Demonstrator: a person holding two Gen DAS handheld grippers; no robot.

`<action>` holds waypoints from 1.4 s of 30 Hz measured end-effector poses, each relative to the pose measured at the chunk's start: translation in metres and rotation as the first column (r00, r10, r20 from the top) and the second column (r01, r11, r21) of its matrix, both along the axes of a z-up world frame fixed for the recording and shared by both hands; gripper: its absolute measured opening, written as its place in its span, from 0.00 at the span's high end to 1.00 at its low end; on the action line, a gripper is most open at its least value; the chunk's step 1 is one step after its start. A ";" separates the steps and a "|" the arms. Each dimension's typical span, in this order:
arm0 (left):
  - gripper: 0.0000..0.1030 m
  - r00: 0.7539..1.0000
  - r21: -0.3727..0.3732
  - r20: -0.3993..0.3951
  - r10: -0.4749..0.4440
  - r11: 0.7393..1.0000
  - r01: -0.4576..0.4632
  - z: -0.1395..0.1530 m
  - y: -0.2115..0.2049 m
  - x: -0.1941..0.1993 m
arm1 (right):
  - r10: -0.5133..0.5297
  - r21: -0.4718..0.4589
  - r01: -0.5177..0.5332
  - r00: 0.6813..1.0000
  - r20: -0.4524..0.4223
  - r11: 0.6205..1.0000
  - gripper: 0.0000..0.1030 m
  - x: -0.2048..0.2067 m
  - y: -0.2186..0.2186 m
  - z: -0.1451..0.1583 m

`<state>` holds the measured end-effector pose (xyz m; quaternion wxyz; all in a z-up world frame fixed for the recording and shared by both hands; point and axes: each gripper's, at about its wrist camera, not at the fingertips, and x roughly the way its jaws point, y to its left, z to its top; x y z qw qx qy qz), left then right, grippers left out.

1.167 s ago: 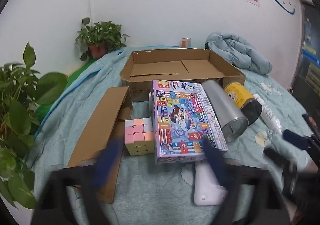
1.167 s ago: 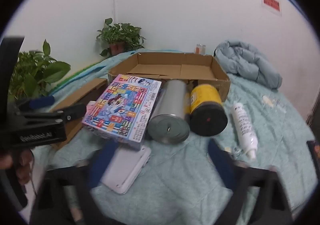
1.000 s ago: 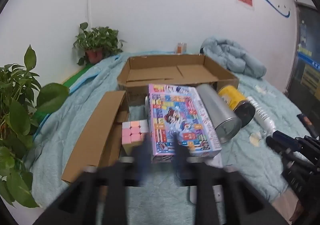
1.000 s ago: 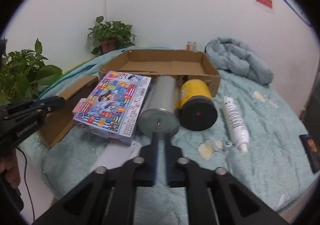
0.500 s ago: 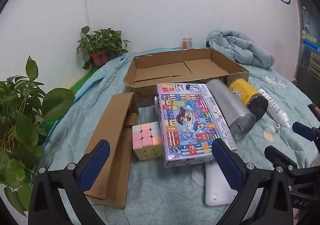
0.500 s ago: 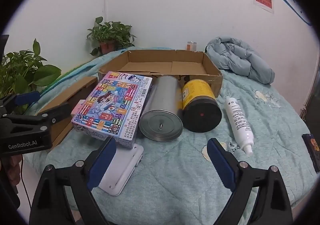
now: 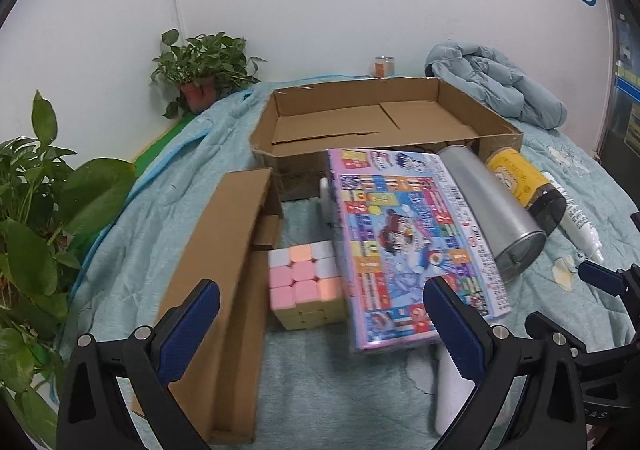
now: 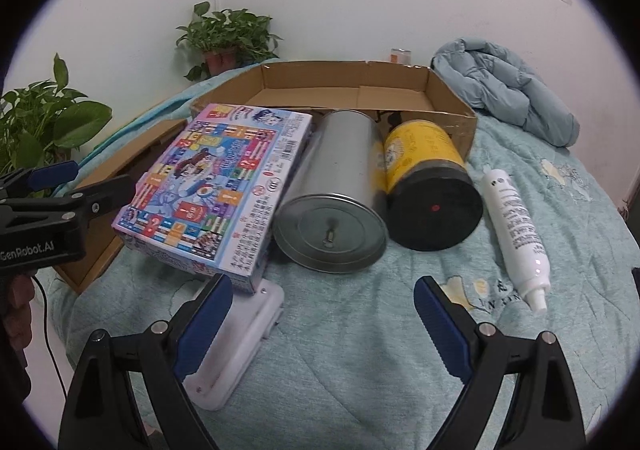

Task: Organize rigid objects
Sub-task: 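Move the left gripper to the long cardboard insert and grasp its edge, then lift the cardboard insert with the left gripper while the right gripper grasps it too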

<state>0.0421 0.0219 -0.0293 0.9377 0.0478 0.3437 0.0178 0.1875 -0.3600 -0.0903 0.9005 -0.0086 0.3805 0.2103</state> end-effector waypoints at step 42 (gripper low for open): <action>0.86 0.955 -0.235 -0.235 0.180 0.943 -0.235 -0.044 0.203 -0.017 | 0.514 0.332 -0.455 0.850 -0.112 0.826 0.27 -0.006 0.143 0.037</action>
